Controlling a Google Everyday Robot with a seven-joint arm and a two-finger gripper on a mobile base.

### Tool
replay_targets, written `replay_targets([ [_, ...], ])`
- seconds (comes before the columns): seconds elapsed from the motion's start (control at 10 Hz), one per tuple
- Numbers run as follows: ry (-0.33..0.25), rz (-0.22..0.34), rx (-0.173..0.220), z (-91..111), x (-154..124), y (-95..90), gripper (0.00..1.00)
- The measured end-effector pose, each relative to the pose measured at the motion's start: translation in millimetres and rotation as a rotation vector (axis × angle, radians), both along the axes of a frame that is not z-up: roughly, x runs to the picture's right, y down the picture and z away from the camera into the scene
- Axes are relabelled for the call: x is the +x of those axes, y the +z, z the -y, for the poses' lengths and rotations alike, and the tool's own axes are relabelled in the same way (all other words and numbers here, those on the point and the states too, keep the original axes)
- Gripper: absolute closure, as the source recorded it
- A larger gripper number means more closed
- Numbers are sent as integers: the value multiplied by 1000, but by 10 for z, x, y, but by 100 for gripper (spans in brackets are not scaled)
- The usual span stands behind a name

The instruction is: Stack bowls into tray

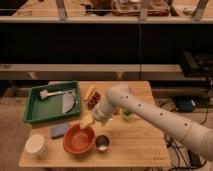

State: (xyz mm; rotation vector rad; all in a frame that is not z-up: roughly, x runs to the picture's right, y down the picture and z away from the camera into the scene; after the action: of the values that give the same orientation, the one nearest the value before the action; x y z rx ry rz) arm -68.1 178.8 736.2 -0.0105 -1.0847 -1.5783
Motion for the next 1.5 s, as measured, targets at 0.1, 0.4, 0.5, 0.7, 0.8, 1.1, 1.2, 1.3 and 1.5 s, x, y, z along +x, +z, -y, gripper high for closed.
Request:
replay_targets([
  [0.1,2,-2,0,-1,14,3,20],
  [0.4,-14,34,-11,-69,-26,23,20],
  [0.5,-28,70,-18,-165,-104,89,20],
  [0.7,-54,130,-36,-345,-270,244,20],
  [0.8,-60,149,-46,-411,-323,300,20],
  [1.1,-60,188,-32,-505,-362,364,30],
  [1.2,-46,210,-1,-514,-332,354,42],
  [1.3,-39,218,16,-516,-316,346,53],
  [1.5,-57,213,55,-491,-350,274,72],
])
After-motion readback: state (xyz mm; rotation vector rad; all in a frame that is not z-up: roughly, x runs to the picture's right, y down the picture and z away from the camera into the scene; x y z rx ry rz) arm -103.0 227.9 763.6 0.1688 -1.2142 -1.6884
